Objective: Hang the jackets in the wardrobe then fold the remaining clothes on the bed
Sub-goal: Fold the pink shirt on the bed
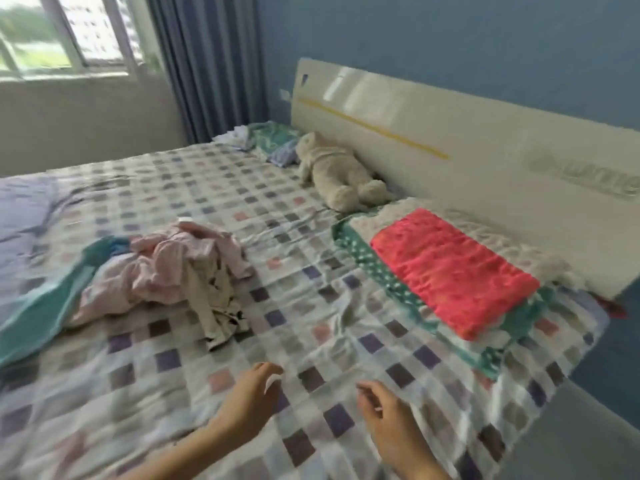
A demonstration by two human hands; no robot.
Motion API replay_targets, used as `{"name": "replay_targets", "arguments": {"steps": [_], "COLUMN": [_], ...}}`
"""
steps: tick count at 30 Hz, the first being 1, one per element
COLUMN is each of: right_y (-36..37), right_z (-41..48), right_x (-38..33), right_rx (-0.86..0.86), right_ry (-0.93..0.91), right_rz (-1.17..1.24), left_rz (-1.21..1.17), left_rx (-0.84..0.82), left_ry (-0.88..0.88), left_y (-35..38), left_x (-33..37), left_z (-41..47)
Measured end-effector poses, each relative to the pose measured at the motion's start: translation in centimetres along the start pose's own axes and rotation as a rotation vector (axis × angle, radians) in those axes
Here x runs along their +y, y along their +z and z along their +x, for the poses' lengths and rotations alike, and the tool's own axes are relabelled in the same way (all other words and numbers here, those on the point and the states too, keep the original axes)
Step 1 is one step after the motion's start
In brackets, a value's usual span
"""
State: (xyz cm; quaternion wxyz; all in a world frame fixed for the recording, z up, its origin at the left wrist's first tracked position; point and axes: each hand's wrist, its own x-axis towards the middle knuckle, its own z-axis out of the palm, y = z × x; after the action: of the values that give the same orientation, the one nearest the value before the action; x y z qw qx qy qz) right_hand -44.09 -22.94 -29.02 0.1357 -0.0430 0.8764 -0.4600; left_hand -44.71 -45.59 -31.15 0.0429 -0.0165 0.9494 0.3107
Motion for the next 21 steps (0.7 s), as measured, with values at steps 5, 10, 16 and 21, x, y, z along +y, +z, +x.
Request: {"name": "replay_targets", "arguments": {"steps": [5, 10, 16, 21], "right_y": [11.8, 20.6, 26.8, 27.1], "right_z": [8.6, 15.6, 21.8, 24.9], "right_x": [-3.5, -5.7, -5.5, -4.1], "right_rx": [-0.276, -0.407, -0.418, -0.429], "right_ry": [0.030, 0.123, 0.167, 0.208], "right_rz": [-0.023, -0.027, 0.047, 0.040], "left_rz": [-0.029, -0.282, -0.621, -0.517], "left_rx": [0.062, 0.047, 0.135, 0.485], "left_ry": [-0.406, -0.633, -0.768, -0.834], "left_y": [-4.0, -5.0, -2.8, -2.8], "left_x": [-15.5, -23.4, -28.4, -29.9], "left_z": [-1.5, 3.4, 13.1, 19.2]}}
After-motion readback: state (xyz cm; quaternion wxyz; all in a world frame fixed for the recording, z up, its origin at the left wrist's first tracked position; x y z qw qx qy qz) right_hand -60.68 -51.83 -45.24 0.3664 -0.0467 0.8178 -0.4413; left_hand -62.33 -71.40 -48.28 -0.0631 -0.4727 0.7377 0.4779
